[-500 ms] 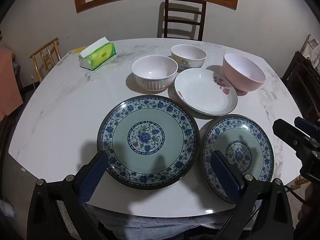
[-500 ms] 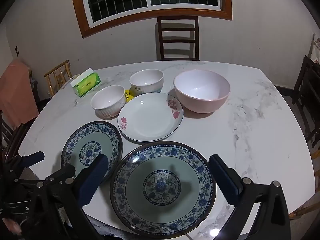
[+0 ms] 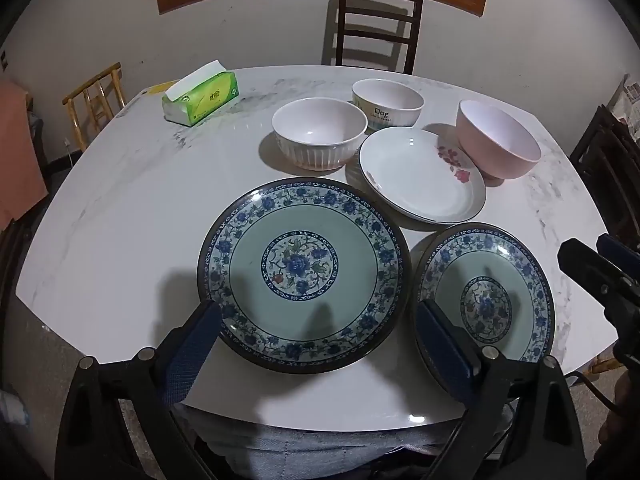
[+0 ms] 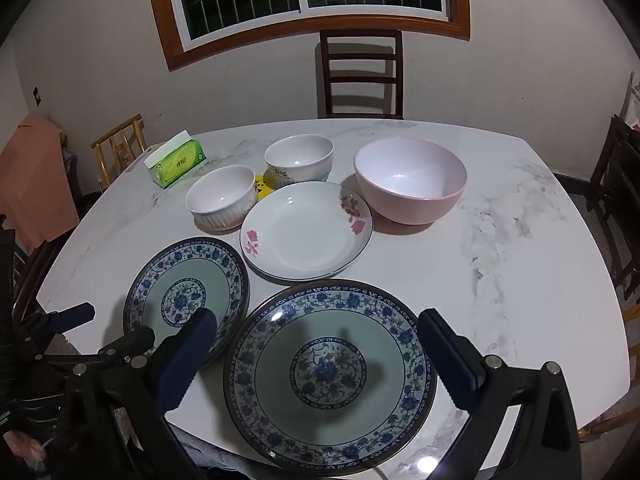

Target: Organize plates and bowls

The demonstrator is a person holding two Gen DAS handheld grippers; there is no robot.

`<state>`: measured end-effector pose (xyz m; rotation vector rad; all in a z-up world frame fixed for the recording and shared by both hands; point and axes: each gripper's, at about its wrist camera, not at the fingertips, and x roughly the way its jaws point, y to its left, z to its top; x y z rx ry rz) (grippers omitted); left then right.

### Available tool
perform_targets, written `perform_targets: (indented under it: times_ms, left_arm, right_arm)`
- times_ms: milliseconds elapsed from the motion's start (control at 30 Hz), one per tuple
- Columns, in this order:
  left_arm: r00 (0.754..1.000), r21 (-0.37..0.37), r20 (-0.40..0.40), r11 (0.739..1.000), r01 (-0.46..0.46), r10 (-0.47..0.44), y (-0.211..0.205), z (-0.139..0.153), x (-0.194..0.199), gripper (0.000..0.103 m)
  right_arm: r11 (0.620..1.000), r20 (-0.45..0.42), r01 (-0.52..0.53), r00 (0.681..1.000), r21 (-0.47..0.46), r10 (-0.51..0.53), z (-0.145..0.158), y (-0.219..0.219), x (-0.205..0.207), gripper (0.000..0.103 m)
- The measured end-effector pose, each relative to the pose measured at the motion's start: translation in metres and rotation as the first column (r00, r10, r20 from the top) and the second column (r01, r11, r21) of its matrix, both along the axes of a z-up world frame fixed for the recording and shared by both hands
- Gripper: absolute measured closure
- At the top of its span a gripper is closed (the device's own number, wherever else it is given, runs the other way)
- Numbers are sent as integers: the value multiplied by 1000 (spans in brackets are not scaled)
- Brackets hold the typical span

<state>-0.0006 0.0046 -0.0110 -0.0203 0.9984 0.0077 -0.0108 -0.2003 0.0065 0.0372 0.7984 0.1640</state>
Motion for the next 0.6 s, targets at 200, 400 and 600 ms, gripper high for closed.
perform_targets:
  times_ms: [200, 400, 600]
  left_arm:
    - [1000, -2, -1, 1000, 5, -5, 1, -4, -1, 8]
    - [1000, -2, -7, 1000, 5, -5, 1, -4, -1, 8]
    - [1000, 0, -11, 1000, 5, -5, 2, -5, -1, 8]
  right_arm:
    - [1000, -14, -3, 1000, -3, 3, -6, 4, 5, 1]
    - [1000, -22, -10, 1000, 5, 10, -9, 5, 6, 1]
    - [1000, -31, -15, 999, 3, 15, -11, 9, 6, 1]
